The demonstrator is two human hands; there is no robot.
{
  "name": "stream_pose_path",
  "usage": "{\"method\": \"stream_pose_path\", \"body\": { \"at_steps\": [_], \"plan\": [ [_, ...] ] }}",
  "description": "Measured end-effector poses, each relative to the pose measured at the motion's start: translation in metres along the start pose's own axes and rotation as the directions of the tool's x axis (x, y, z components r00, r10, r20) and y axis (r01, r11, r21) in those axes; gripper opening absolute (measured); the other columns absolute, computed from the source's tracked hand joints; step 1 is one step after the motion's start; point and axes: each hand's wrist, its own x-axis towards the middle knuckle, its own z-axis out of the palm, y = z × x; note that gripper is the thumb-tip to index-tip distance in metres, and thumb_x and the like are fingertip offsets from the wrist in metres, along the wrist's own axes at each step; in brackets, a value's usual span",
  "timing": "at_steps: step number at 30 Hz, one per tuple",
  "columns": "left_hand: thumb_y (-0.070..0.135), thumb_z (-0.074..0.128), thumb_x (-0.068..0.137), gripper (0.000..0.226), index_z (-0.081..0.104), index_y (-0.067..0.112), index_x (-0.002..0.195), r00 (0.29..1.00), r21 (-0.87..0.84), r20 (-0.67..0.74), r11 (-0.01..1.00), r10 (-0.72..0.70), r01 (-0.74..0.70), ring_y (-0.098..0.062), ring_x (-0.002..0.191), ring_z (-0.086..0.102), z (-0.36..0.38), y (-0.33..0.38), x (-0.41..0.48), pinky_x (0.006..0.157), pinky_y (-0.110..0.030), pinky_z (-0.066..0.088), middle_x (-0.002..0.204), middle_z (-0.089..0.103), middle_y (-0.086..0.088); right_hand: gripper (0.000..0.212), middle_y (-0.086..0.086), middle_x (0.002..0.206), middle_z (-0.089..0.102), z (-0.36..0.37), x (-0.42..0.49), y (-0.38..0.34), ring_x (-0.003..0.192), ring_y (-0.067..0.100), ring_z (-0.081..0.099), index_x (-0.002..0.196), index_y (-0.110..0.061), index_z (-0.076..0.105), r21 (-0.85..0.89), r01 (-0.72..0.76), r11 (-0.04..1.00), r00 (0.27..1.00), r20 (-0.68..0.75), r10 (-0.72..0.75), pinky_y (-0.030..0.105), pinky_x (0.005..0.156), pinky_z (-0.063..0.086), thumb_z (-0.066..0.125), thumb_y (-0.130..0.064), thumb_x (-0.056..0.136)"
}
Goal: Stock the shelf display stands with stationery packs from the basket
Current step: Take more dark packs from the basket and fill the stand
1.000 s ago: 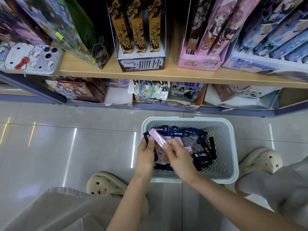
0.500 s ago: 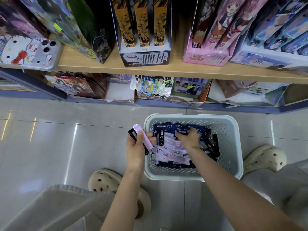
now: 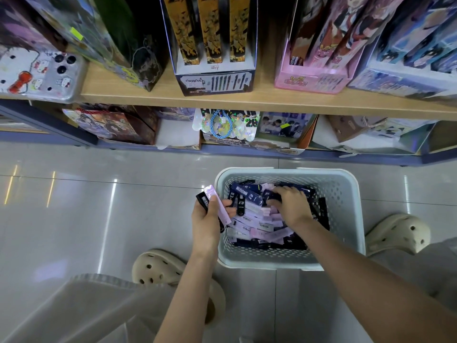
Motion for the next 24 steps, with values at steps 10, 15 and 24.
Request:
{"method": "stream_pose_path", "body": {
  "at_steps": [10, 15, 24],
  "plan": [
    [0.015, 0.041, 0.102, 0.025, 0.057, 0.004, 0.116, 0.974, -0.057, 0.144, 0.981, -0.176, 0.186, -0.026, 0.081, 0.068, 0.015, -0.007, -0.008, 0.078, -0.043, 0.055, 0.089, 0.072, -0.008, 0.022, 0.014, 0.083, 0.061, -0.038, -0.058, -0.063, 0.066, 0.015, 0.052, 0.103, -0.011, 0.052, 0.636, 0.018, 0.772, 0.998, 0.031, -0.049, 0.038, 0.069, 0.045, 0.034, -0.023, 0.102],
    [0.023, 0.046, 0.100, 0.018, 0.058, 0.013, 0.108, 0.955, -0.073, 0.205, 0.969, -0.216, 0.234, -0.023, 0.084, 0.066, 0.010, -0.004, -0.011, 0.070, -0.034, 0.049, 0.092, 0.073, -0.005, 0.045, 0.005, 0.133, 0.042, -0.035, -0.080, -0.097, 0.115, 0.008, 0.042, 0.145, -0.013, 0.031, 0.605, 0.042, 0.795, 0.979, 0.133, -0.153, 0.020, 0.102, 0.033, 0.040, -0.017, 0.101],
    [0.005, 0.058, 0.092, 0.013, 0.060, 0.011, 0.103, 0.976, -0.025, 0.200, 0.996, -0.080, 0.087, -0.025, 0.074, 0.067, -0.010, 0.007, -0.002, 0.071, -0.040, 0.056, 0.090, 0.071, -0.012, 0.031, 0.000, 0.127, 0.056, -0.047, -0.072, -0.086, 0.115, 0.008, 0.048, 0.128, -0.011, 0.053, 0.558, 0.128, 0.820, 0.982, 0.043, -0.182, 0.013, 0.097, 0.032, 0.048, -0.016, 0.098]
  ]
}}
